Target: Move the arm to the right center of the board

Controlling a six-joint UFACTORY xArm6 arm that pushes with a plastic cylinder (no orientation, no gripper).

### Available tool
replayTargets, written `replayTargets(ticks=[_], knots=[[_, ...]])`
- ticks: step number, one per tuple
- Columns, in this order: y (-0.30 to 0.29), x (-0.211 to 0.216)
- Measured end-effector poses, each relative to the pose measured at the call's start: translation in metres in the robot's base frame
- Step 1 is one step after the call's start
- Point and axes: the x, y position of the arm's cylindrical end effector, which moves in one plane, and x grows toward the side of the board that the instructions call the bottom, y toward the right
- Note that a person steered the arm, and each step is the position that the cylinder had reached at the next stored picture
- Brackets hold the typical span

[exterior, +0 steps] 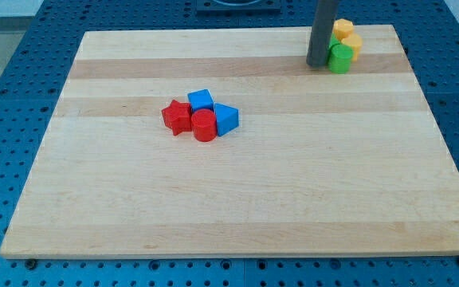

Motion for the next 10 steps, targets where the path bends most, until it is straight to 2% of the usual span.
replayTargets(ticks=[4, 6, 7, 8, 9, 10], knots=[[-0.001, 0.003], [-0.019, 0.057], [-0.023, 0.094], [-0.016, 0.152], [0.051, 0.186], [0.113, 0.142]])
